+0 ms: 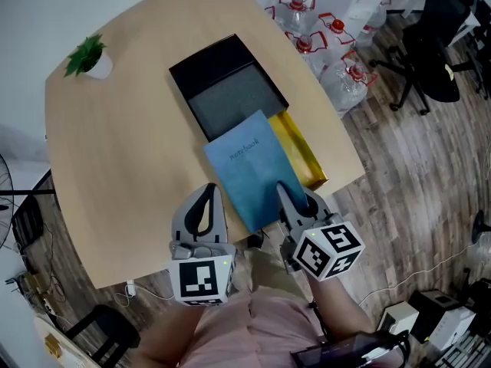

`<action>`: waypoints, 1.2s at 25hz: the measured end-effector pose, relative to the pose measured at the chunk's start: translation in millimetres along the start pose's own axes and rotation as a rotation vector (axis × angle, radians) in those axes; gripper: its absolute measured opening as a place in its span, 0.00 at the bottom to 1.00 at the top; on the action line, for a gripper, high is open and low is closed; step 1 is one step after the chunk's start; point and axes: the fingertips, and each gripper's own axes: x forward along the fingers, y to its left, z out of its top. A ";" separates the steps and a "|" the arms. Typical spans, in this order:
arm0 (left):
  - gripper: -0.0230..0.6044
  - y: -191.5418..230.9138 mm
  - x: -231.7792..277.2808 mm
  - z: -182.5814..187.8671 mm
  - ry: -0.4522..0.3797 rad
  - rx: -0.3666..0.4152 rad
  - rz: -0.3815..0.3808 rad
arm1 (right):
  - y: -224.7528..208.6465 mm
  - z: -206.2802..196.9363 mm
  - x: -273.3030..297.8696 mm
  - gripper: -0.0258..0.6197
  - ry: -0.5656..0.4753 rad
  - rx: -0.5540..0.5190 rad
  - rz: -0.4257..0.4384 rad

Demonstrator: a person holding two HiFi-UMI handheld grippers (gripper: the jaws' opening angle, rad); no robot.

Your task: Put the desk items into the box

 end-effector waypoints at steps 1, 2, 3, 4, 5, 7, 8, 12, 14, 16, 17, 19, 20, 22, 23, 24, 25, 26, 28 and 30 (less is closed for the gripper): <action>0.05 -0.3 1.0 -2.5 0.007 -0.017 0.002 | -2.7 -3.3 1.8 0.10 0.012 -0.001 -0.002; 0.05 -0.4 1.7 -5.0 0.012 -0.027 0.004 | -5.0 -6.8 3.5 0.11 0.025 -0.002 -0.003; 0.05 0.0 2.1 -7.8 0.014 -0.026 0.005 | -7.0 -10.3 5.1 0.12 0.038 -0.006 -0.006; 0.05 0.6 2.1 -10.8 0.016 -0.021 0.005 | -8.7 -13.8 6.3 0.14 0.051 -0.010 -0.008; 0.05 0.6 1.9 -13.2 0.021 -0.022 0.005 | -10.3 -16.9 7.3 0.14 0.063 -0.016 -0.010; 0.05 0.0 2.0 -15.9 0.032 -0.043 0.008 | -13.7 -21.8 9.0 0.17 0.082 -0.029 -0.017; 0.05 0.0 2.0 -17.0 0.034 -0.048 0.009 | -15.3 -23.5 9.9 0.18 0.088 -0.033 -0.020; 0.05 -1.4 0.5 -19.2 0.035 -0.047 0.006 | -19.5 -26.8 11.8 0.21 0.100 -0.059 -0.045; 0.05 -2.2 -1.3 -18.8 0.032 -0.046 0.004 | -20.8 -27.3 11.1 0.23 0.103 -0.080 -0.061; 0.05 -2.1 -3.5 -18.5 0.029 -0.045 0.005 | -23.5 -28.5 9.9 0.25 0.105 -0.089 -0.078; 0.05 -2.0 -4.8 -18.4 0.029 -0.044 0.006 | -25.8 -29.3 9.0 0.27 0.106 -0.092 -0.088; 0.05 -2.1 -7.3 -17.7 0.027 -0.041 0.007 | -31.6 -30.6 6.3 0.29 0.106 -0.097 -0.111; 0.05 -2.2 -8.5 -17.3 0.026 -0.039 0.006 | -34.5 -31.1 4.6 0.29 0.106 -0.099 -0.123; 0.05 -2.7 -10.1 -16.7 0.025 -0.033 0.003 | -39.3 -31.4 0.7 0.29 0.102 -0.104 -0.146; 0.05 -3.1 -10.3 -16.4 0.024 -0.029 0.001 | -41.3 -30.9 -0.8 0.29 0.098 -0.106 -0.154; 0.05 -3.8 -10.2 -15.9 0.022 -0.026 0.000 | -42.9 -29.9 -2.1 0.29 0.094 -0.108 -0.159; 0.05 -4.8 -10.4 -14.8 0.020 -0.024 0.000 | -43.7 -28.6 -3.4 0.29 0.090 -0.109 -0.161; 0.05 -6.0 -11.1 -13.4 0.017 -0.020 0.001 | -43.7 -27.1 -5.0 0.29 0.086 -0.112 -0.160; 0.05 -7.4 -14.1 -9.6 0.009 -0.005 0.003 | -41.8 -23.1 -8.2 0.29 0.077 -0.123 -0.158; 0.05 -7.4 -18.1 -5.5 -0.002 0.004 0.005 | -38.5 -17.3 -11.1 0.29 0.065 -0.138 -0.157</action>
